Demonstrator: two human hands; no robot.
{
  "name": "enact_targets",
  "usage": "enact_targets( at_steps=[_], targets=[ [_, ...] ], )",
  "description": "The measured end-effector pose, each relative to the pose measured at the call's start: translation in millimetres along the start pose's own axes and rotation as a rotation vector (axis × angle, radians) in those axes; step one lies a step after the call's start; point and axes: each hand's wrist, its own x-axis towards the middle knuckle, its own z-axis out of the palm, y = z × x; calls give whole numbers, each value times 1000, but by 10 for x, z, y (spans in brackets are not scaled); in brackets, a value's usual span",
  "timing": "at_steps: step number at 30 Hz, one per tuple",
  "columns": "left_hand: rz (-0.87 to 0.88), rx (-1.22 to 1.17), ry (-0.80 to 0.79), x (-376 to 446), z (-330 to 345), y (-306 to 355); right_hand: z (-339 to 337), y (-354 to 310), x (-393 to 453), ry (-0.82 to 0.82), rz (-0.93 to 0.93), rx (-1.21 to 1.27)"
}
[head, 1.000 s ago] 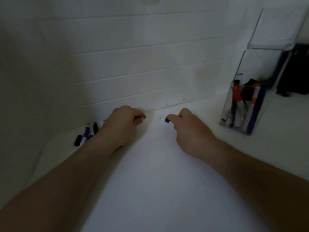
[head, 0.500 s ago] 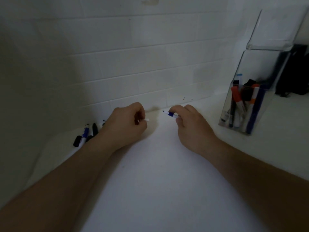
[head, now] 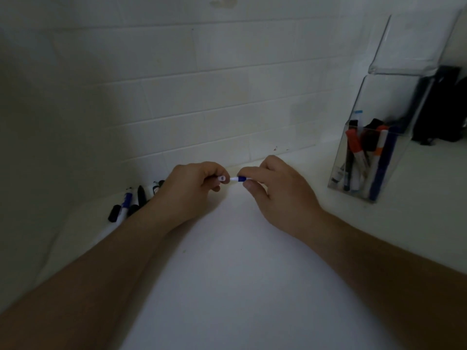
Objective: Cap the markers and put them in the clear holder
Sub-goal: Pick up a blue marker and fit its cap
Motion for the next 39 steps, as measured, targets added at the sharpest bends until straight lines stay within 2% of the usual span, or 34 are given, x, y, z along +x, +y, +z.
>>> enact_targets(
  at_steps=[8, 12, 18, 22, 30, 32, 34, 36, 39],
  targets=[
    [97, 33, 20, -55, -11, 64, 5, 41, -10, 0, 10, -101],
    [131, 81, 14, -62, -11, 112, -16, -5, -10, -3, -51, -171],
    [130, 338, -32, -10, 36, 89, -61, -55, 16, 3, -148, -355],
    [160, 383, -77, -6, 123, 99, -19, -36, -20, -67, -124, -330],
    [157, 352, 5, 21, 184, 151, -21, -65, -49, -105, -16, -206],
    [153, 280, 39, 15, 200, 159, -25, -56, -32, -100, 21, -195],
    [117, 101, 95, -6, 175, 199, -44, -57, -20, -29, 12, -281],
    [69, -200, 136, -40, 150, 247, -78, -68, -5, -18, -2, -295],
    [65, -654, 167, -96, 149, 323, -176, -106, 27, -33, -47, -57]
  ],
)
